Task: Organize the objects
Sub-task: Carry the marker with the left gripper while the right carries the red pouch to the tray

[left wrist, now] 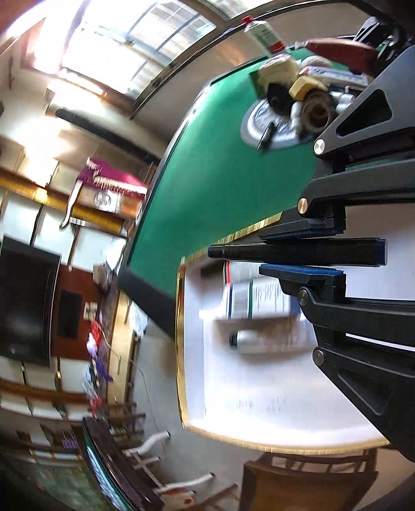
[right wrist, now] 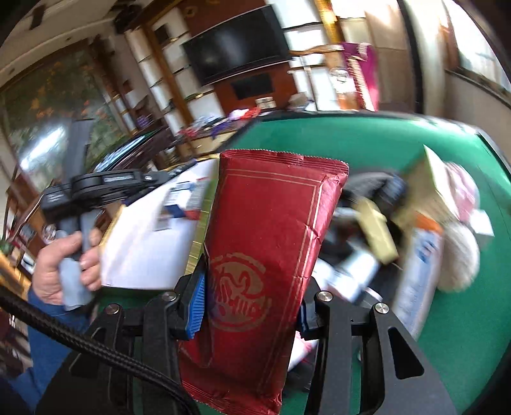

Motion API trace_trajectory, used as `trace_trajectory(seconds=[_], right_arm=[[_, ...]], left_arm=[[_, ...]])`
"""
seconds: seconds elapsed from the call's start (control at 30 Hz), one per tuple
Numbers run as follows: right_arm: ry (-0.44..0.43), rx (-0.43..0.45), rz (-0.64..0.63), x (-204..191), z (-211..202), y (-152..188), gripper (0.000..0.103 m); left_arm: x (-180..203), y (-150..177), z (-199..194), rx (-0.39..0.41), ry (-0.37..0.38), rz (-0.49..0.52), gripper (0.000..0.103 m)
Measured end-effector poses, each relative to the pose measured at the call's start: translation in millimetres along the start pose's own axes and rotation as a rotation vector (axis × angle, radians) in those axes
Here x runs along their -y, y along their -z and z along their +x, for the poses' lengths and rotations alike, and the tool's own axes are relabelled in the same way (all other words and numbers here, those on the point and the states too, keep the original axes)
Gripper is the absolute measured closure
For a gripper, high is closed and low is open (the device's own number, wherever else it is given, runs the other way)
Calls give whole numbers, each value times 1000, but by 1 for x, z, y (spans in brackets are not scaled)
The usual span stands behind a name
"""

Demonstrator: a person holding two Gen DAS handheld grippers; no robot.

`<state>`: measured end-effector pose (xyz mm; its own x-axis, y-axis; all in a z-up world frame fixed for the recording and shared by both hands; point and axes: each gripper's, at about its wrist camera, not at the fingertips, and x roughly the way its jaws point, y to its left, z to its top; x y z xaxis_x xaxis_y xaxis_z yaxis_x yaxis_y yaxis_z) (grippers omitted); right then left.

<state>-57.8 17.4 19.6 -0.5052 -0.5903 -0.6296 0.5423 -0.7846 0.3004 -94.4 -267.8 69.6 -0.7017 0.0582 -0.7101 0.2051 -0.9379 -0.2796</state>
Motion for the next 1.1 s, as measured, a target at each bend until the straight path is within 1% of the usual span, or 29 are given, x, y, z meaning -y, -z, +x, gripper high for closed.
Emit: trace_trajectory(seconds=[0.07,0.2,0.27,0.33,0.37,0.43,0.57,0.7,0.83,1.0,1.1], right_arm=[[-21,-23,-41,-21,14,-12,61],[-45,-68,-107,-58,50,-42,61],[-53,-97,-121,-76,74,-57,61],[-65,-136,-132,-93,101,-72,61],[-68,-145,-135,-99,111,-76,60],[-70,-191,-158,-116,141,-87,61],[-46,-240,-176,-139,191,-101,60],[8,-263,-178,-145,232,-116,60],[13,-287,-165,-144,254,-119,60],[-2,-319,-156,-142,265,-114,60],[-11,-309,-168,-145,265,-114,60]], left_arm=[[-21,-4,3,-6,-34,-38,91],[-66,-5,15,-29,-132,-122,91],[-84,-2,24,-54,-155,-169,91],[-92,2,30,-72,-160,-202,91],[-94,4,30,-75,-159,-207,91],[-94,4,32,-85,-154,-207,91],[-97,5,34,-95,-163,-217,91],[-108,8,34,-105,-175,-246,91],[-106,7,33,-105,-174,-241,91],[-104,8,35,-110,-205,-222,91],[-105,8,35,-111,-210,-220,91]])
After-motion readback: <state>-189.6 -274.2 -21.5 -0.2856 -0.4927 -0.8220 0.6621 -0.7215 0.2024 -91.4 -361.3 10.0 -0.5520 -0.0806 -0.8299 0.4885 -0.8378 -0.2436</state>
